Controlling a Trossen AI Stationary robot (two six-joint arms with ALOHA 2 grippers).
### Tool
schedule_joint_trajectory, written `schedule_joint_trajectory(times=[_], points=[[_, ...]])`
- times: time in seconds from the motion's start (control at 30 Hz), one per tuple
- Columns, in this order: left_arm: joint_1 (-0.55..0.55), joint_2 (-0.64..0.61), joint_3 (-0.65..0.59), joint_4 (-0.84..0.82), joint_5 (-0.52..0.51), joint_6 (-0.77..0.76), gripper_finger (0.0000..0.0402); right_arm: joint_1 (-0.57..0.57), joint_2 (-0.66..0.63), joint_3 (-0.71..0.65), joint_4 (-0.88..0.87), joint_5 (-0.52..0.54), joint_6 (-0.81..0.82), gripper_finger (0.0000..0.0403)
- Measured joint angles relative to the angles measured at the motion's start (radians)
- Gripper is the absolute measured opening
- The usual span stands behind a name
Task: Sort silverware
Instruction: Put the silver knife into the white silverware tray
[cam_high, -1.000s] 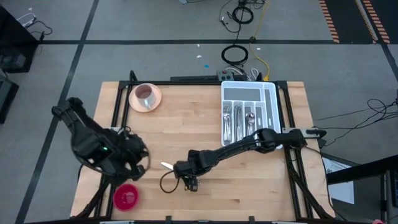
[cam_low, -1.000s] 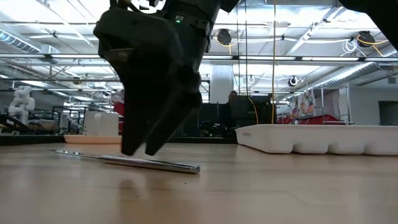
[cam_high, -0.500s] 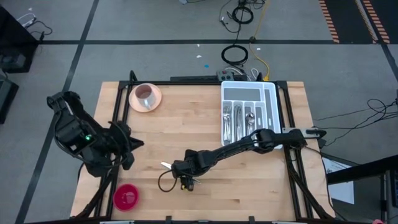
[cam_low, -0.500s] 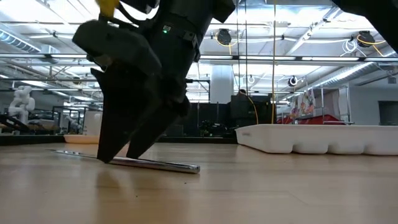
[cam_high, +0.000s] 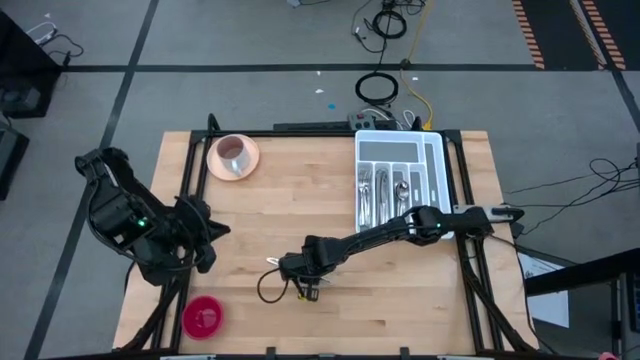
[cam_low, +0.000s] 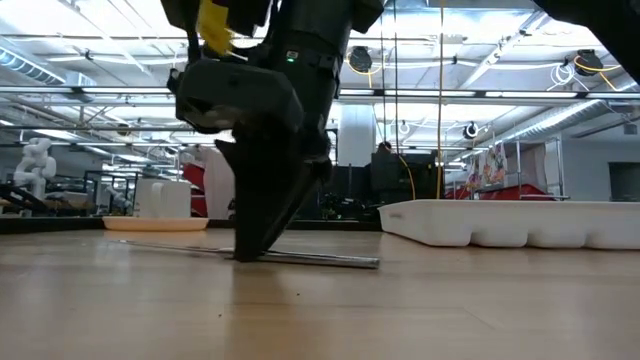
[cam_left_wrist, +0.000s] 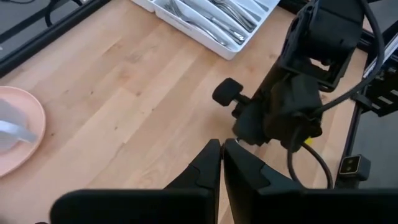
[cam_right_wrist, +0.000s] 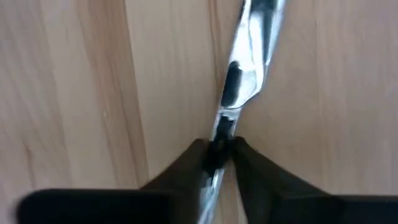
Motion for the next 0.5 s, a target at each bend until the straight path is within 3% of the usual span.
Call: schedule_joint_trajectory(times=[0.07, 0.13, 0.5], points=[[0.0, 0.0, 0.0, -0.001, 0.0, 0.0, 0.0025, -0.005, -0.001, 0.0, -0.019, -0.039, -0.002, 0.004], [0.0, 0.0, 0.0, -0.008, 0.0, 0.0, 0.0025, -0.004, -0.003, 0.0, -0.024, -0.051, -0.016, 0.0014], [0.0, 0.0, 0.0, -0.023, 0.003, -0.002, 0.0025, -0.003, -0.054, -0.011, -0.081, -0.083, -0.025, 0.0002]])
